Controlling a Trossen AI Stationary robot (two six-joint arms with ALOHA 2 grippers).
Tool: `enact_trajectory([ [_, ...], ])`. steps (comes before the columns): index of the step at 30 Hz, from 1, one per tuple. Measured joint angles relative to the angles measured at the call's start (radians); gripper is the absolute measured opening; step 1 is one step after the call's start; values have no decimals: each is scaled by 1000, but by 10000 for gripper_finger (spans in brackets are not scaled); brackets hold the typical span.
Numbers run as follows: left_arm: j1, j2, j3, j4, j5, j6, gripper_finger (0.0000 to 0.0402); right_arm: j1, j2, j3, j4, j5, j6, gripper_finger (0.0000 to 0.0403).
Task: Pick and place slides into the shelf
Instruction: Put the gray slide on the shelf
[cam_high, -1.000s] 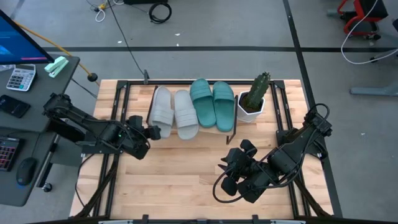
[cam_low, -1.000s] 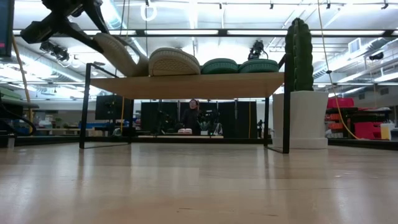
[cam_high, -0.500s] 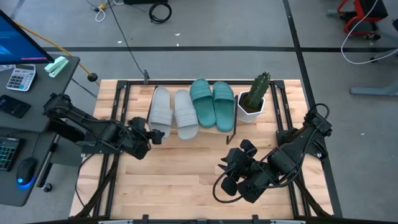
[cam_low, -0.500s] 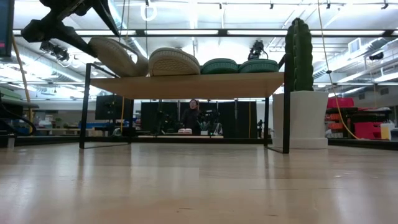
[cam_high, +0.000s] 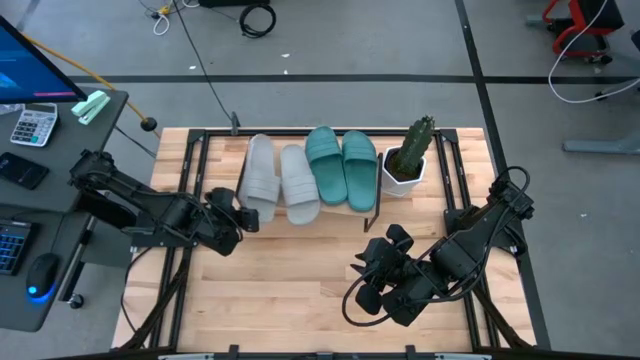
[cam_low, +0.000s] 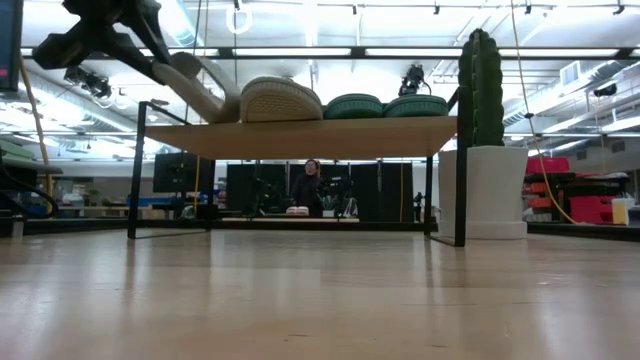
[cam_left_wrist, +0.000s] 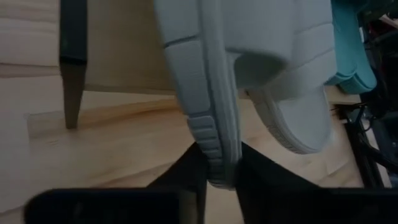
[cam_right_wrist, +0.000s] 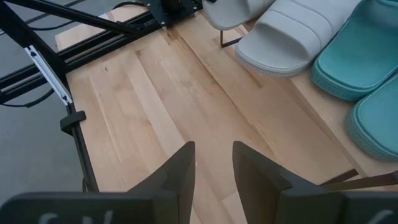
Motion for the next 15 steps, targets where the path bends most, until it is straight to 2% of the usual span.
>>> enact_trajectory([
  [4,0,0,0,-9,-3,0,36,0,0,0,0,0,0,113],
  [15,-2,-8,0,1,-31,3,37,0,0,0,0,0,0,113],
])
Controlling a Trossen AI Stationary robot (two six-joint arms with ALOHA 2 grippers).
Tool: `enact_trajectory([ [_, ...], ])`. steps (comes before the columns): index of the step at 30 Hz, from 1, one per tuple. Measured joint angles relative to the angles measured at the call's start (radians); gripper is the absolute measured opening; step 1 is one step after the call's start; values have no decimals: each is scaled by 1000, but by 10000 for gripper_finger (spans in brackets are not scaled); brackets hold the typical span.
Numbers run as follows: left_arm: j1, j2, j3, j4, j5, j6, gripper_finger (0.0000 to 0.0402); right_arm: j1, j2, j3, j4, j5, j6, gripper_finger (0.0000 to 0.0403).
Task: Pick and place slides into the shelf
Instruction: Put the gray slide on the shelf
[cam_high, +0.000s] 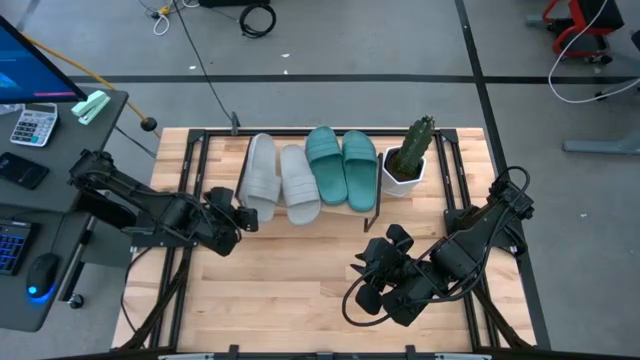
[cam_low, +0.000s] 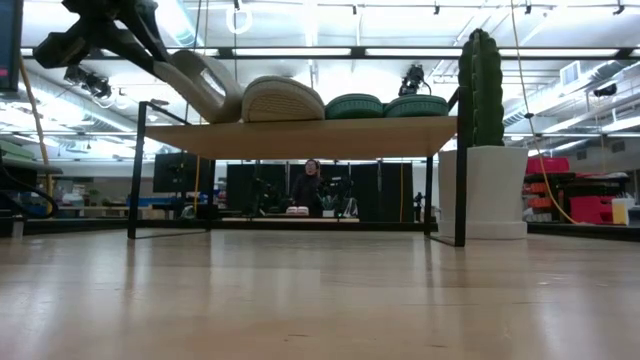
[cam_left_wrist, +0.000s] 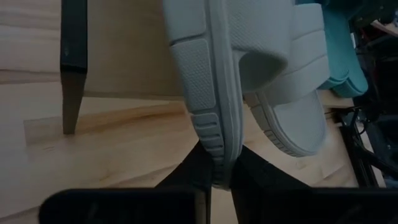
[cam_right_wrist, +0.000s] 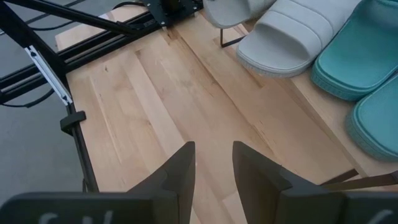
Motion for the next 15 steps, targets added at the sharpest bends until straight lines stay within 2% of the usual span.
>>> enact_trajectory([
  [8,4,4,0,95,-17,105,36,-2,0,0,0,0,-8,113],
  [15,8,8,0,67,3,109,47,-2,0,0,0,0,-9,113],
])
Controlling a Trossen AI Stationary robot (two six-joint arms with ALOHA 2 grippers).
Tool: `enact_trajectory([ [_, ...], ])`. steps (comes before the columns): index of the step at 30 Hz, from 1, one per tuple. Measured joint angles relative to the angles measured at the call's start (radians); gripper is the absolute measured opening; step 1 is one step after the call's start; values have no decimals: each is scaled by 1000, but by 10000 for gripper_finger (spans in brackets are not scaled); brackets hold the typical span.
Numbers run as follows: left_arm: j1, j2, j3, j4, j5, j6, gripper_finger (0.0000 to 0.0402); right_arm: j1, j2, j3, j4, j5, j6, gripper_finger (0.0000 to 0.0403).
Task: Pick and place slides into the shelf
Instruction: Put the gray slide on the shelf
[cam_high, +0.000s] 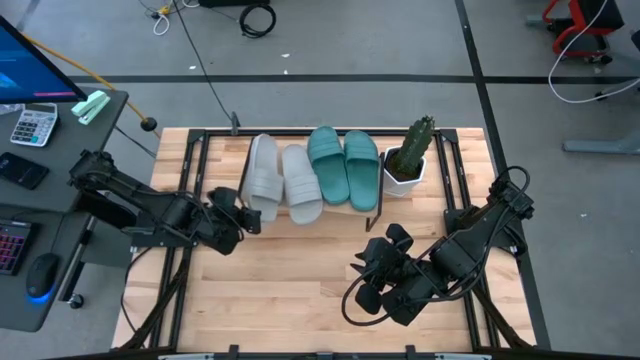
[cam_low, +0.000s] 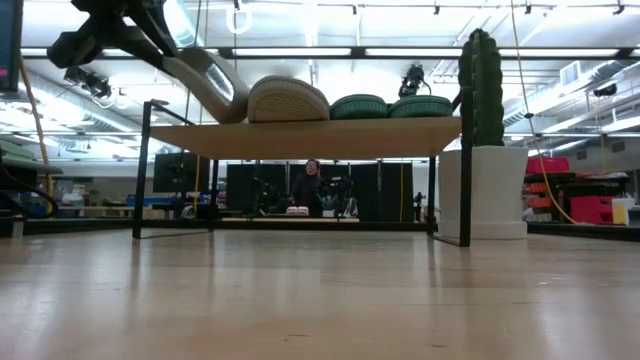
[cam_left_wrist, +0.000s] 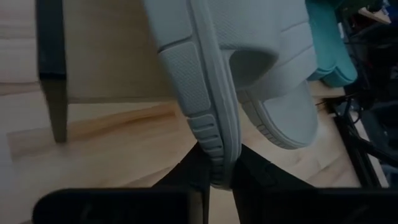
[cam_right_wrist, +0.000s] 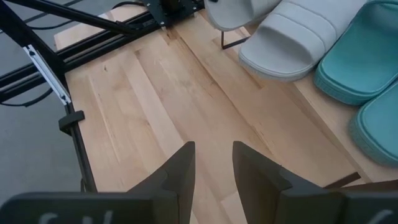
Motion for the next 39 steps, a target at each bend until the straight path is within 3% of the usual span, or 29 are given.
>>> enact_trajectory([
  [8,0,0,0,-73,5,-81,91,0,0,0,0,0,-2,113],
  [25,-2,-1,0,-118,110,-56,282,0,0,0,4,0,-11,113],
  [31,-10,-2,0,-129,127,-56,306,0,0,0,4,0,-14,114],
  [39,-10,-29,0,-151,128,-65,309,-6,0,0,3,-51,-46,115],
])
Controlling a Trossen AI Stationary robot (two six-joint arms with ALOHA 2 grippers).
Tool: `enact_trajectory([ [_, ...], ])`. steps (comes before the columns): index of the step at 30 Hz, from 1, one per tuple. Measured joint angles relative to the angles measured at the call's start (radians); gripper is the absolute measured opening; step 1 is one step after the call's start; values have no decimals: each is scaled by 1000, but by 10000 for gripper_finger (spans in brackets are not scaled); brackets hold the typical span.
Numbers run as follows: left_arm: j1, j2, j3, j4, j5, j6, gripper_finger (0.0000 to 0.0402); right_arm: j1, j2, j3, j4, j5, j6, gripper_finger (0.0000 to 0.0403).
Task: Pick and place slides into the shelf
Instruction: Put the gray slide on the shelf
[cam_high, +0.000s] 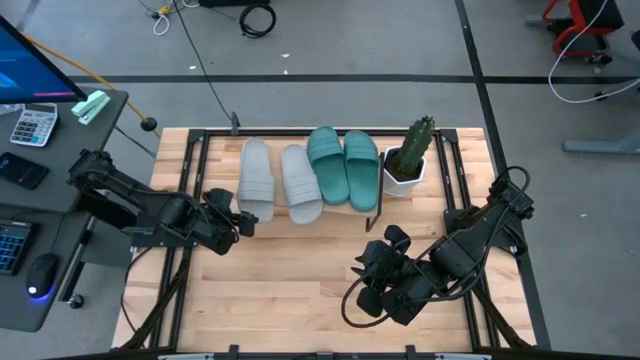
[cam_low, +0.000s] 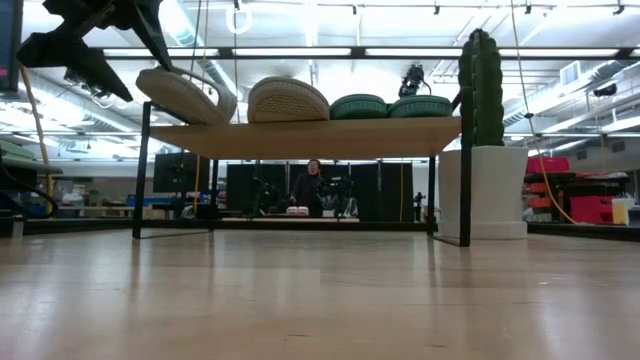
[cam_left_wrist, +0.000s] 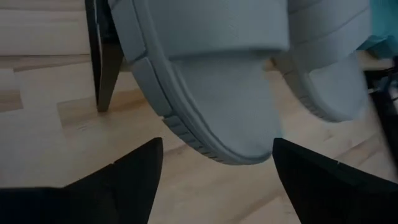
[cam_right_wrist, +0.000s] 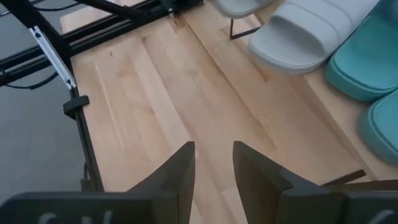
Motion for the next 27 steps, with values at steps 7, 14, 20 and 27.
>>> enact_trajectory([
  [7,2,-93,0,-57,-23,-9,309,-16,0,0,-3,-2,-27,119],
  [14,42,-185,0,-217,-74,-107,309,-50,0,0,-4,-4,-74,120],
  [20,134,-257,0,-239,-210,-142,308,-74,0,0,-3,-7,-105,120],
  [27,348,-255,0,-168,-240,83,294,-101,0,0,5,-28,-128,120],
])
